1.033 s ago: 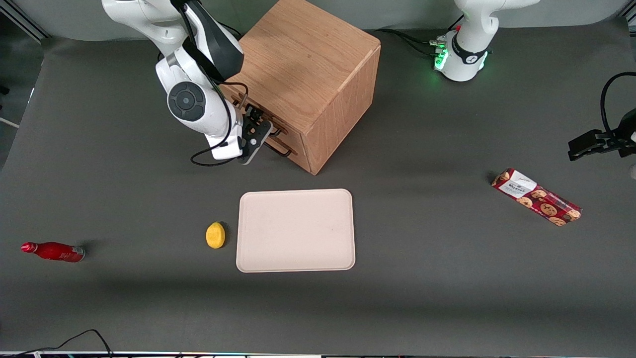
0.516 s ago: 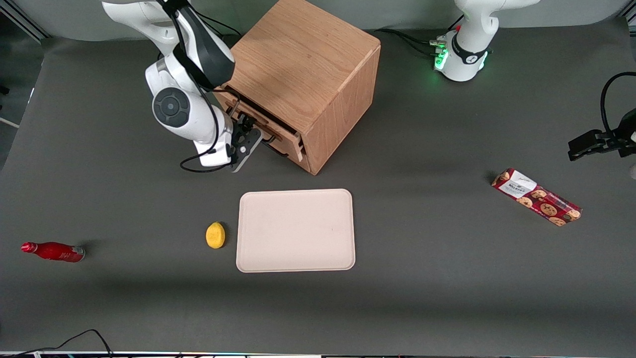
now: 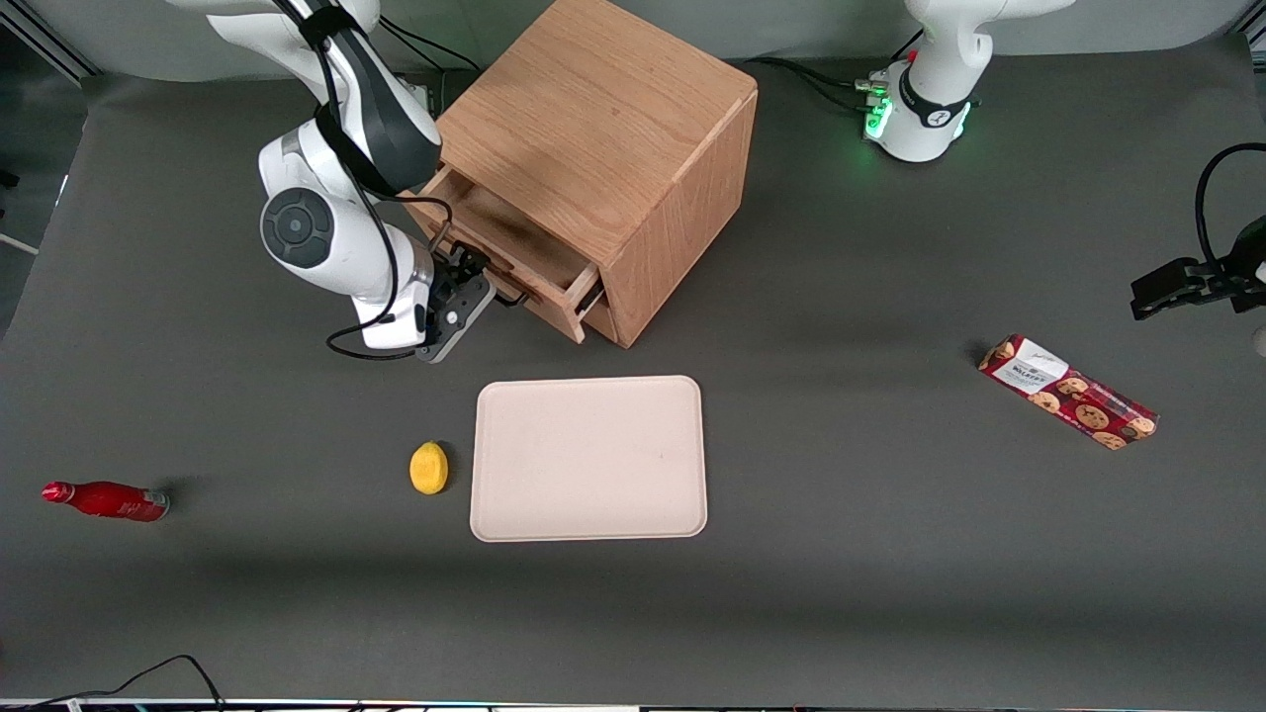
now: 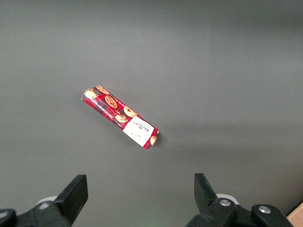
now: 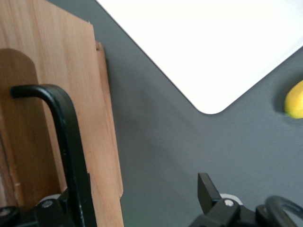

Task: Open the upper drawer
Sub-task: 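Pull the handle outward with the right gripper, sliding the drawer open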

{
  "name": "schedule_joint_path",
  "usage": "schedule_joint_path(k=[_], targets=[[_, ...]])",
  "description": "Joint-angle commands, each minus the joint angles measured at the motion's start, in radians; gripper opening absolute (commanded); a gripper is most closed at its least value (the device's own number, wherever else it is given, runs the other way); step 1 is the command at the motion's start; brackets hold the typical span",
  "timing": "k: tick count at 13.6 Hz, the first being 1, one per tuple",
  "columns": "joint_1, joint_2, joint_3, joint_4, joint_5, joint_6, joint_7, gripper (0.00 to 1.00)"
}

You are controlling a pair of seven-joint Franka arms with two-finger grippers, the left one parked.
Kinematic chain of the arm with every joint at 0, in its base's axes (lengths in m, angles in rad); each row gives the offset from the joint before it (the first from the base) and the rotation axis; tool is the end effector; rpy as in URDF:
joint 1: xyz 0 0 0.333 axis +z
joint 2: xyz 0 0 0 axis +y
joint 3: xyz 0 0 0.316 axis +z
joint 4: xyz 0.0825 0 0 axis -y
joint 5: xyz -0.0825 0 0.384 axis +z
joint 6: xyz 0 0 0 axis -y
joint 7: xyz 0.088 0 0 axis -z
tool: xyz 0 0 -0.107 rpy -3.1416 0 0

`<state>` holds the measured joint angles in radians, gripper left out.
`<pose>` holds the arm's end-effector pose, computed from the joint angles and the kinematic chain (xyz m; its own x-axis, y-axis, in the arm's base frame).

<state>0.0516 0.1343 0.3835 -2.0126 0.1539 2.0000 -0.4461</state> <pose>0.5079 0.2416 0.3828 0.6859 0.7258 -0.0528 0.7002 -0.6781 -0.2233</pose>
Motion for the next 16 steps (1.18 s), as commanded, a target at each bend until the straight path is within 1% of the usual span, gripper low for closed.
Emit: schedule_joint_path(k=[1, 3, 6, 8, 16], targets=[[-0.01, -0.012, -0.018, -0.012, -0.016, 0.026, -0.025, 1.0], [-0.013, -0.012, -0.038, -0.012, -0.043, 0.039, -0.039, 1.0], [-0.021, -0.01, -0.081, -0.011, -0.056, 0.043, -0.074, 1.0], [-0.03, -0.01, -0.1, -0.011, -0.08, 0.068, -0.077, 1.0], [-0.064, 0.021, -0.124, 0.037, -0.077, 0.103, -0.075, 1.0]])
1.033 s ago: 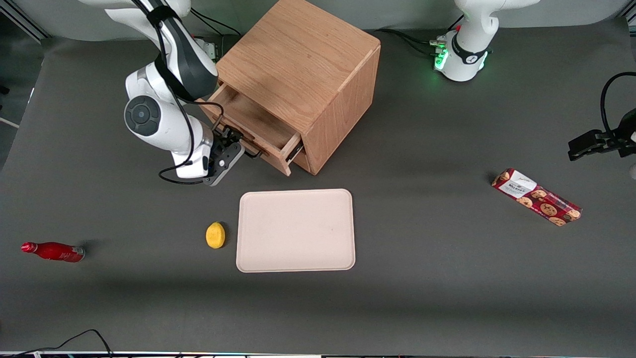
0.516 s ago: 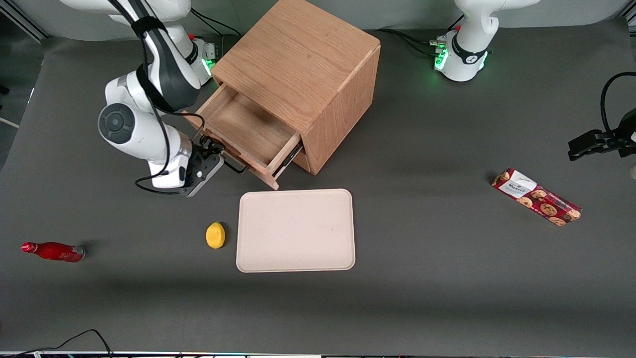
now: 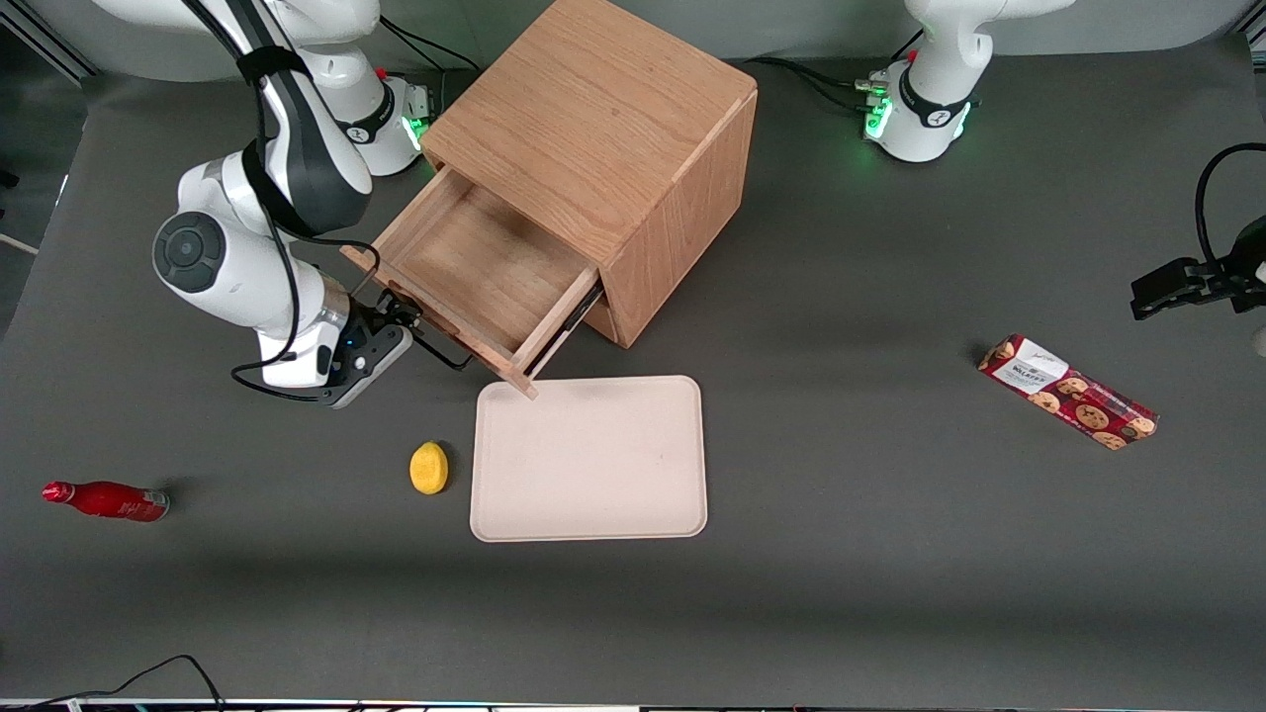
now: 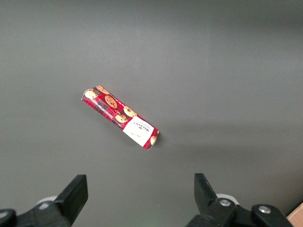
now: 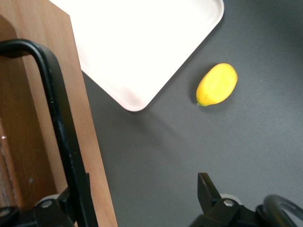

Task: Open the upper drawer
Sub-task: 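Pull the handle outward with the right gripper, sliding the drawer open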

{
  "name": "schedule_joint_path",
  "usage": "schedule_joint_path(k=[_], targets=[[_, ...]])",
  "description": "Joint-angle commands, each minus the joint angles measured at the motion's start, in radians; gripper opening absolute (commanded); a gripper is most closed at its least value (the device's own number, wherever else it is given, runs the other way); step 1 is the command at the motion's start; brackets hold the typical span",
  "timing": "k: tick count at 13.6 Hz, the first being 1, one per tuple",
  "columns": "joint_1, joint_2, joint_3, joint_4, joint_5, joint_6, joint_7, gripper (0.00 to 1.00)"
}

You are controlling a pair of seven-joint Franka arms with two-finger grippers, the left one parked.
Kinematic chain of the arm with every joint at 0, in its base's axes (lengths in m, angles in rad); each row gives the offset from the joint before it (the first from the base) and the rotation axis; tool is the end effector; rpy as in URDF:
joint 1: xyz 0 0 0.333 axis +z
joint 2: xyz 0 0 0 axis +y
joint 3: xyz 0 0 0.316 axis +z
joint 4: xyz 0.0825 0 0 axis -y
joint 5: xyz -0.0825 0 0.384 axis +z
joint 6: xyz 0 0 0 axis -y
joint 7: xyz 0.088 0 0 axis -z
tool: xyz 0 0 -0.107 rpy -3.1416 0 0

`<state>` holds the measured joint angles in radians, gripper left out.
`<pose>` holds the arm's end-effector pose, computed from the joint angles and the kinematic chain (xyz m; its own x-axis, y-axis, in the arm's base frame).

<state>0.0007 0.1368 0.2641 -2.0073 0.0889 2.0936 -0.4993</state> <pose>0.5542 0.1514 0.3875 0.7546 0.6562 0.0098 0.6523 -0.7483 -0.1202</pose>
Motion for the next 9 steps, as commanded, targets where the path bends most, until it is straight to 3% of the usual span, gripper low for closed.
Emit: schedule_joint_path(k=[1, 9], targets=[[-0.017, 0.027, -0.005, 0.041, -0.014, 0.011, -0.022, 1.0], [-0.047, 0.102, -0.005, 0.128, -0.017, 0.011, -0.018, 1.0]])
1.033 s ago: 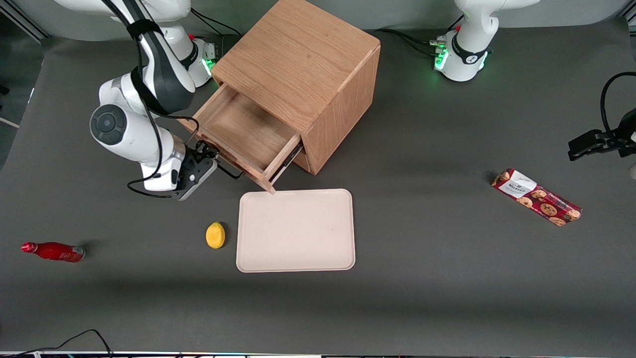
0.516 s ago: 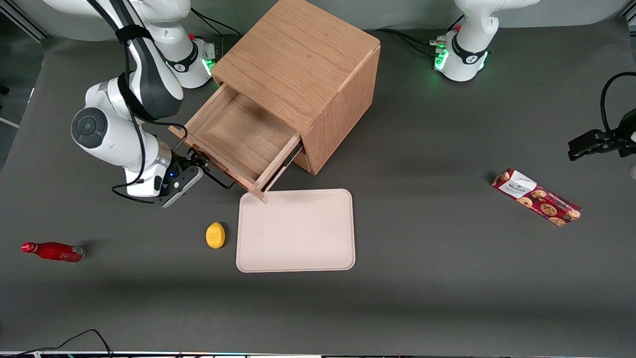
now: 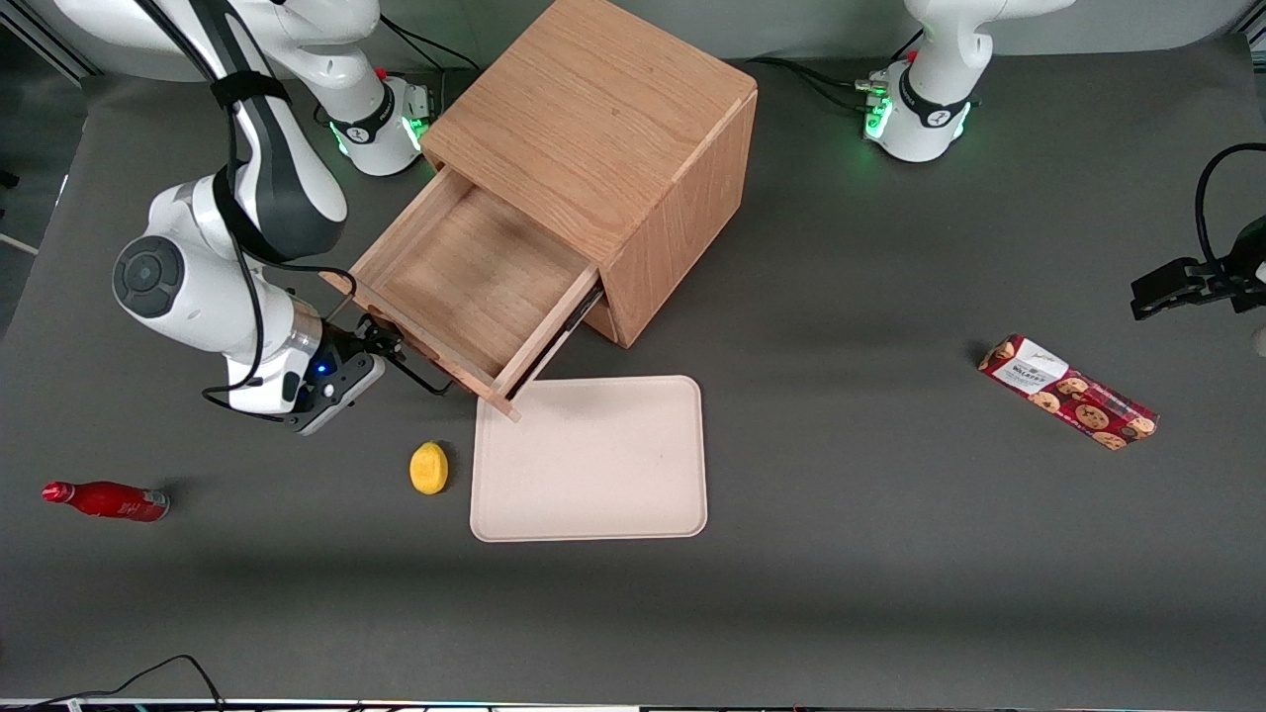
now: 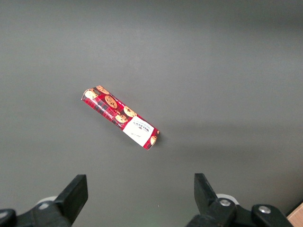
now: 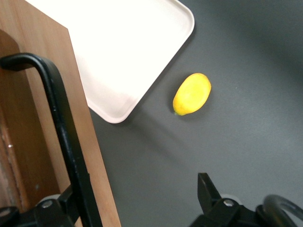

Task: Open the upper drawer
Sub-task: 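Pull the handle outward with the right gripper, sliding the drawer open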

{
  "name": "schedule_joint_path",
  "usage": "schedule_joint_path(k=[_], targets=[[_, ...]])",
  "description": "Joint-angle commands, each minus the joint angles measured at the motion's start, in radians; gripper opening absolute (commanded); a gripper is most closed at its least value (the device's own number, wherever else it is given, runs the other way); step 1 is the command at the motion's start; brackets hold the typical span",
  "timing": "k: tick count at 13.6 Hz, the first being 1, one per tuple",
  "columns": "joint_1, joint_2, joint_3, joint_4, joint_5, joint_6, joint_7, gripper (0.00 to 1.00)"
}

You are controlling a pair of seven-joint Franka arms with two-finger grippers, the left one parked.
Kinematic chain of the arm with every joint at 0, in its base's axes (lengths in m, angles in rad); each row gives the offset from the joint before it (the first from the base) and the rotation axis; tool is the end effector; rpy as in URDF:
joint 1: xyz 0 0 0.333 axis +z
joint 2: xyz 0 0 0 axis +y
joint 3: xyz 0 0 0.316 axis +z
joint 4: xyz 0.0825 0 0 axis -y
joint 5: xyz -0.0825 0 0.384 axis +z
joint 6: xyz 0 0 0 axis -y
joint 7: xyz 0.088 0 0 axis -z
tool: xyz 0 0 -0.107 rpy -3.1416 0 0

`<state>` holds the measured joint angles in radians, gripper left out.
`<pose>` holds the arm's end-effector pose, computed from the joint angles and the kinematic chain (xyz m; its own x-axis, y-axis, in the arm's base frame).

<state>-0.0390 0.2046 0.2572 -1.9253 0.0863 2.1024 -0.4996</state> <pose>0.5852 0.1280 0.3867 0.7855 0.6176 0.0380 0.6171 -0.7774 -0.1214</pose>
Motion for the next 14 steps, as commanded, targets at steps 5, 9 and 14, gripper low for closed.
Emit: schedule_joint_path(k=[5, 9, 14], targets=[[-0.032, 0.064, 0.002, 0.081, -0.028, 0.007, -0.024, 1.0], [-0.038, 0.075, -0.016, 0.104, -0.033, 0.007, -0.025, 1.0], [-0.039, 0.064, -0.016, 0.126, -0.033, -0.007, -0.02, 1.0]])
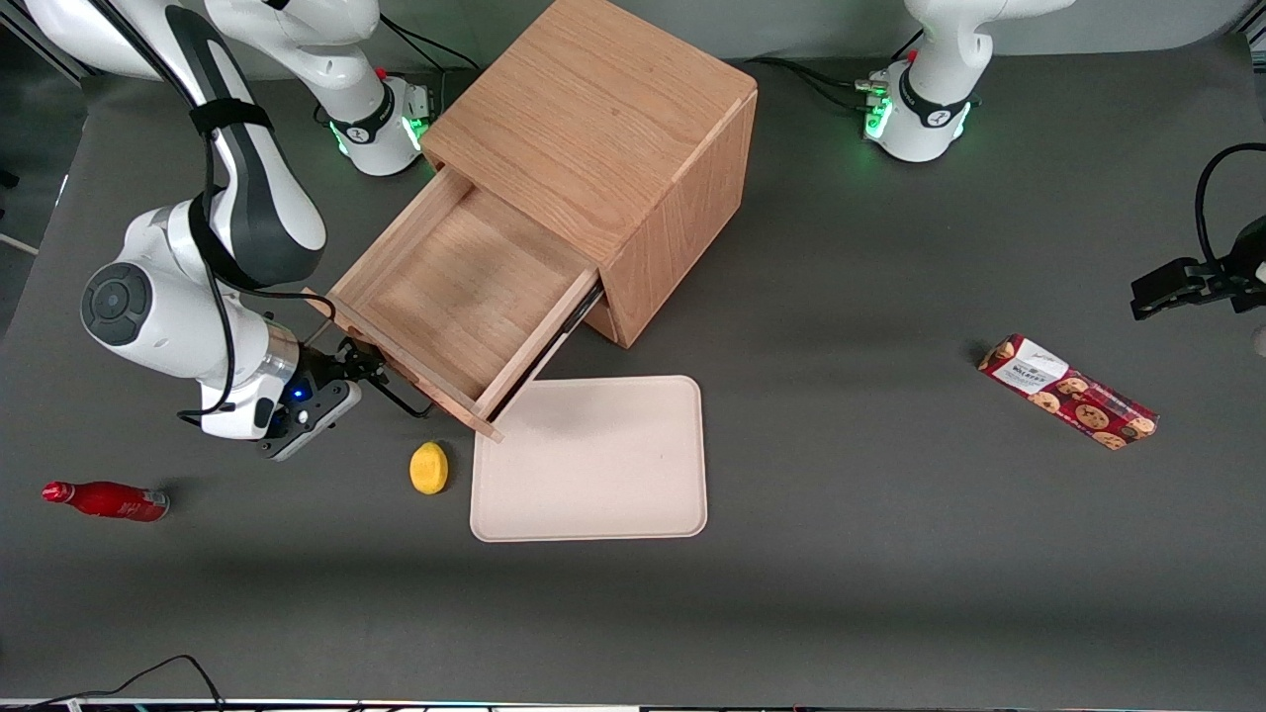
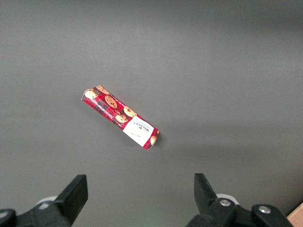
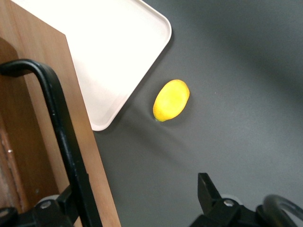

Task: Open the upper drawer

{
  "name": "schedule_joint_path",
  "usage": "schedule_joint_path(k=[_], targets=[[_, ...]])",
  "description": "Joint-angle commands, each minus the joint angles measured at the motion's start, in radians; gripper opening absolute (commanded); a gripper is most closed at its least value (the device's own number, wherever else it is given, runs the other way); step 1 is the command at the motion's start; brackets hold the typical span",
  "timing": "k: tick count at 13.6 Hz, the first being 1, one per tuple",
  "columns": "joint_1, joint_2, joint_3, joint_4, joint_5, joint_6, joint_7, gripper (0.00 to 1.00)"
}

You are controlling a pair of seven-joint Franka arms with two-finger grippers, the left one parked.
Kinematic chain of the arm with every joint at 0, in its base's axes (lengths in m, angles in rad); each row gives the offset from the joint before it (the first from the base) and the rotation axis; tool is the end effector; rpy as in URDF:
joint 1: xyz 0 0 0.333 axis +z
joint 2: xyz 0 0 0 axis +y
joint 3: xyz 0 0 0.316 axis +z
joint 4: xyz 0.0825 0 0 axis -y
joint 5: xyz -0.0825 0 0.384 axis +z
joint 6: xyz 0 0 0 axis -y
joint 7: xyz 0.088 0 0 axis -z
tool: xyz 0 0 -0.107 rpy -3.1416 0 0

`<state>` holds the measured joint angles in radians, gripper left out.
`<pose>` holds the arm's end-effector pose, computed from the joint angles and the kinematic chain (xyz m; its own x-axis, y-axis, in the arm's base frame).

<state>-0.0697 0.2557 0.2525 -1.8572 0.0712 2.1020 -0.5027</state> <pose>0.6083 0.1075 0.3875 0.8018 0.5951 0.0541 0.5971 -0.7943 -0.1119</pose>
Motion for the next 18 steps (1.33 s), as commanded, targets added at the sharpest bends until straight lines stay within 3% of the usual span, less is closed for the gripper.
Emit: schedule_joint_path(k=[1, 9, 14, 18], targets=[[-0.007, 0.005, -0.012, 0.062, -0.016, -0.011, -0.017, 1.0], [-0.021, -0.102, -0.015, 0.148, -0.014, -0.169, 0.0, 1.0], [-0.002, -0.249, -0.114, 0.147, -0.018, -0.25, 0.249, 1.0], [0.065, -0.351, -0.22, 0.151, -0.018, -0.407, 0.393, 1.0]])
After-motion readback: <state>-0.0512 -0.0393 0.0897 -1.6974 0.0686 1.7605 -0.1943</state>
